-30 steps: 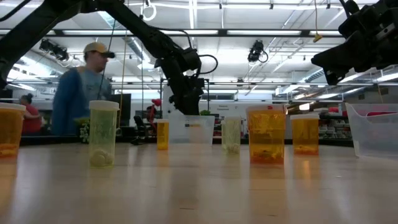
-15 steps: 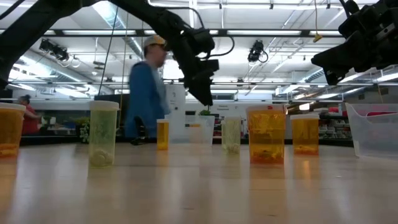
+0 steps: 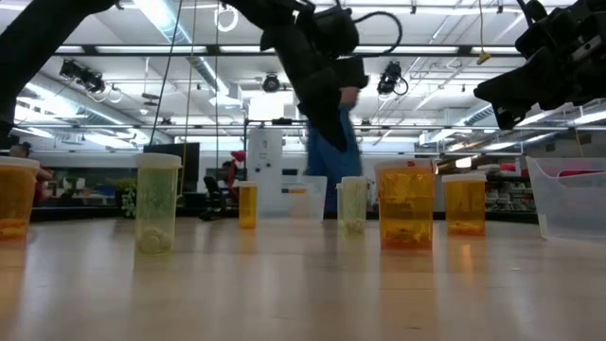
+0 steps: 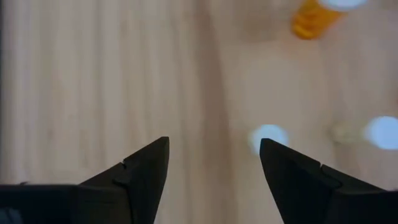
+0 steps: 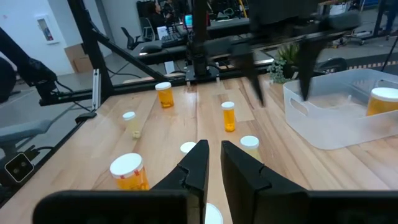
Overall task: Pick and place medicine bottles into bin by pill shape (circle, oval)
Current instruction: Put the orange capsule bottle into the top transparent bin
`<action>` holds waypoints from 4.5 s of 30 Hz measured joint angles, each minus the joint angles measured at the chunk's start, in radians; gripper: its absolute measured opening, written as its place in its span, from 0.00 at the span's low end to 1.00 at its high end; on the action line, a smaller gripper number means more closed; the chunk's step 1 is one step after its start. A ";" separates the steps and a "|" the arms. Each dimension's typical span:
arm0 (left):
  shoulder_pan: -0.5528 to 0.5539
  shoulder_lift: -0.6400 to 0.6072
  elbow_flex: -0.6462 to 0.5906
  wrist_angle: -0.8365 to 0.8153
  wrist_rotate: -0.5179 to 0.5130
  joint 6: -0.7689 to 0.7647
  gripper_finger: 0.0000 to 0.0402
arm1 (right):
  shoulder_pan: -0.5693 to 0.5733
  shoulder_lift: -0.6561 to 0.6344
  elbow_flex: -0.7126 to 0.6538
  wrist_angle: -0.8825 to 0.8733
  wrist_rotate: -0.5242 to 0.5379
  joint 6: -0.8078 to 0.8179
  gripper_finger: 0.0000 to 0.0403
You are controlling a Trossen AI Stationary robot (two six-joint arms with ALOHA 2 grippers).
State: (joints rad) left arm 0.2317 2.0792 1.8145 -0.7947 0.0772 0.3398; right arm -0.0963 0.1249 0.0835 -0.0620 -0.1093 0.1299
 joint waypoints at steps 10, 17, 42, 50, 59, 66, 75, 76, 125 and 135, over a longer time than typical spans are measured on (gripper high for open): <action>-0.175 0.000 0.000 -0.015 0.000 -0.017 0.65 | 0.000 0.000 0.000 0.000 0.000 0.000 0.12; -0.262 0.000 -0.004 -0.014 -0.005 -0.117 0.66 | 0.000 0.000 0.000 0.000 0.000 0.000 0.12; -0.467 0.131 -0.006 0.068 -0.111 -0.174 0.68 | 0.000 0.016 0.000 -0.001 0.000 0.000 0.12; -0.472 0.159 -0.004 0.134 -0.121 -0.191 0.68 | 0.000 0.017 0.000 -0.001 0.000 0.000 0.12; -0.491 0.191 -0.005 0.193 -0.118 -0.225 0.68 | 0.000 0.018 0.000 0.000 0.000 0.000 0.12; -0.506 0.207 -0.005 0.248 -0.118 -0.229 0.67 | 0.000 0.019 0.000 -0.001 0.000 0.000 0.12; -0.506 0.215 -0.006 0.301 -0.118 -0.272 0.66 | 0.000 0.019 0.000 0.000 0.000 0.000 0.12; -0.506 0.215 -0.006 0.313 -0.118 -0.272 0.66 | 0.000 0.019 0.000 0.000 0.000 0.000 0.12; -0.437 0.051 -0.005 0.303 -0.118 -0.265 0.56 | 0.000 0.019 0.000 -0.002 0.000 0.000 0.12; -0.398 -0.058 -0.006 0.261 -0.118 -0.252 0.55 | 0.000 0.019 0.000 0.000 0.000 0.000 0.12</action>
State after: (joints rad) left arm -0.1658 2.0212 1.8084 -0.5334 -0.0408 0.0873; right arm -0.0959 0.1434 0.0834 -0.0624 -0.1089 0.1299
